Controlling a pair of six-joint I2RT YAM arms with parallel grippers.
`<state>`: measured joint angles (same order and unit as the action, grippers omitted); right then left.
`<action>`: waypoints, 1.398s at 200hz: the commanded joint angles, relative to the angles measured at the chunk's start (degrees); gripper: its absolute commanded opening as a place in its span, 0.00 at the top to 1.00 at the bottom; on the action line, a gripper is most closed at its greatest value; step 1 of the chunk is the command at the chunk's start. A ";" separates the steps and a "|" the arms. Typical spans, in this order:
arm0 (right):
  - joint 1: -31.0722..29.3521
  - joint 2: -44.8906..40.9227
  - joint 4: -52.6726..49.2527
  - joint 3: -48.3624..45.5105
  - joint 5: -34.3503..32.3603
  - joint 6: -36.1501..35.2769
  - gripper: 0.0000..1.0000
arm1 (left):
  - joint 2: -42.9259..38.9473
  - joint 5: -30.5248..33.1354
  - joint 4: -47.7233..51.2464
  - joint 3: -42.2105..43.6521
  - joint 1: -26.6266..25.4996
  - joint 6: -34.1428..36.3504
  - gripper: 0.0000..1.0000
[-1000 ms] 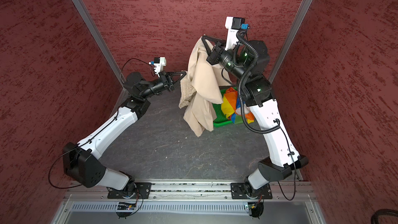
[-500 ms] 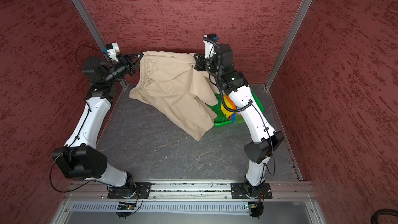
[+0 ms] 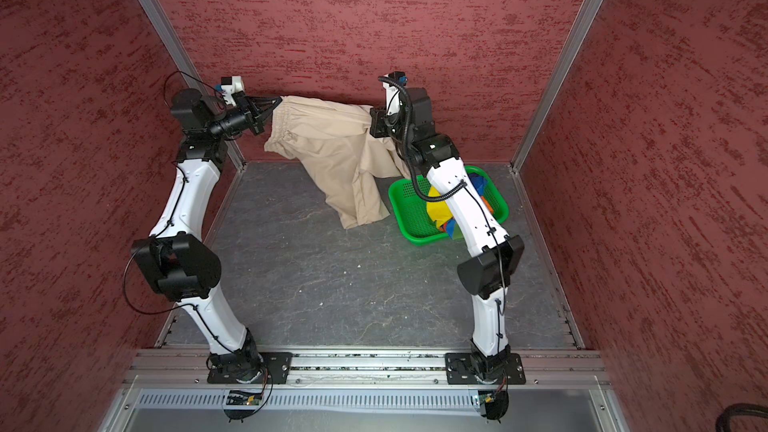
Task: Fold and stack the shorts
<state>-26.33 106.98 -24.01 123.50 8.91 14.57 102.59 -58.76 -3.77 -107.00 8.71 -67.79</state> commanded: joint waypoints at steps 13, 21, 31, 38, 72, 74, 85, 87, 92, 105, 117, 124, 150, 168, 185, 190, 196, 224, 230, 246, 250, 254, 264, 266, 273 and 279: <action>-2.75 -16.22 16.09 -32.65 -1.17 2.30 1.00 | -13.31 4.46 -3.24 22.73 4.01 8.05 1.00; -4.24 -18.81 19.03 -40.87 -1.41 4.03 1.00 | -15.09 4.92 -4.20 29.14 4.87 8.14 1.00; -5.98 -21.10 22.62 -50.25 -1.34 7.46 1.00 | -17.50 6.08 -7.73 38.72 6.12 6.23 1.00; -7.12 -22.00 25.59 -55.92 0.09 10.38 1.00 | -19.14 7.55 -10.64 46.42 6.93 3.79 1.00; -12.78 -18.80 30.04 -69.50 5.38 17.95 1.00 | -24.84 13.08 -4.02 64.38 8.59 7.31 1.00; -13.20 -18.58 30.07 -69.88 5.28 17.95 1.00 | -25.05 13.48 -2.81 64.48 8.62 8.22 1.00; -15.37 -17.53 30.46 -71.47 4.61 18.22 1.00 | -26.21 15.88 2.22 65.18 9.14 10.45 1.00; -15.94 -17.24 30.63 -71.91 4.30 18.46 1.00 | -26.45 16.29 3.03 65.28 9.22 10.67 1.00; -16.92 -16.78 31.04 -72.66 3.98 19.01 1.00 | -27.02 17.33 4.54 65.58 9.50 10.98 1.00; -18.96 -15.61 32.60 -74.24 4.17 20.42 1.00 | -28.79 20.53 9.85 65.72 9.99 12.05 1.00; -20.90 -14.70 33.21 -75.35 3.86 21.47 1.00 | -30.82 24.42 15.21 65.66 10.35 13.35 1.00; -22.20 -14.33 33.62 -76.12 3.55 22.28 1.00 | -32.24 26.90 18.13 65.67 10.72 14.36 1.00; -26.97 -12.90 34.37 -77.96 2.73 24.77 0.96 | -37.46 33.65 25.56 66.14 13.72 16.86 1.00; -28.25 -12.45 35.01 -79.57 2.86 26.93 0.77 | -38.98 33.22 27.67 66.39 15.84 17.73 0.92; -28.17 -14.28 36.17 -81.72 2.05 29.11 0.56 | -39.04 31.30 27.36 67.44 16.40 18.15 0.78; -28.12 -15.40 35.65 -81.79 1.58 28.99 0.51 | -38.94 30.67 26.83 68.01 16.59 18.07 0.70; -28.00 -16.82 34.05 -81.27 0.75 28.18 0.45 | -38.95 29.80 26.17 68.81 16.96 17.77 0.61; -25.56 -23.39 21.48 -74.53 -5.22 20.93 0.29 | -39.54 27.23 23.98 70.87 18.51 16.89 0.25; -24.68 -25.63 19.21 -73.04 -6.55 19.64 0.28 | -39.80 27.51 24.43 70.60 18.52 16.99 0.21; -20.94 -28.05 11.86 -68.08 -12.36 16.01 0.26 | -40.26 27.86 25.73 69.87 18.80 16.98 0.13; -20.01 -28.32 10.27 -66.96 -14.28 15.51 0.26 | -40.34 27.90 25.90 69.56 18.87 16.98 0.12; -18.99 -28.38 8.70 -65.88 -16.30 14.96 0.26 | -40.40 27.93 26.23 69.29 18.89 17.03 0.11; -16.38 -27.90 4.87 -62.88 -20.99 14.07 0.25 | -40.32 28.00 26.88 68.26 19.06 17.12 0.09; -15.86 -27.66 4.11 -62.32 -21.75 13.93 0.25 | -40.28 28.07 27.04 68.00 19.11 17.15 0.09; -14.00 -26.67 2.25 -60.30 -24.10 13.70 0.24 | -40.14 28.02 27.60 67.10 19.23 17.32 0.09; -12.40 -25.55 1.08 -58.79 -24.22 13.25 0.24 | -40.17 27.97 27.99 66.36 19.42 17.37 0.09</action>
<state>-43.79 79.20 -10.46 60.25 -3.33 31.62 63.29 -31.00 22.98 -37.43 27.33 -51.57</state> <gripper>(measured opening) 0.756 0.911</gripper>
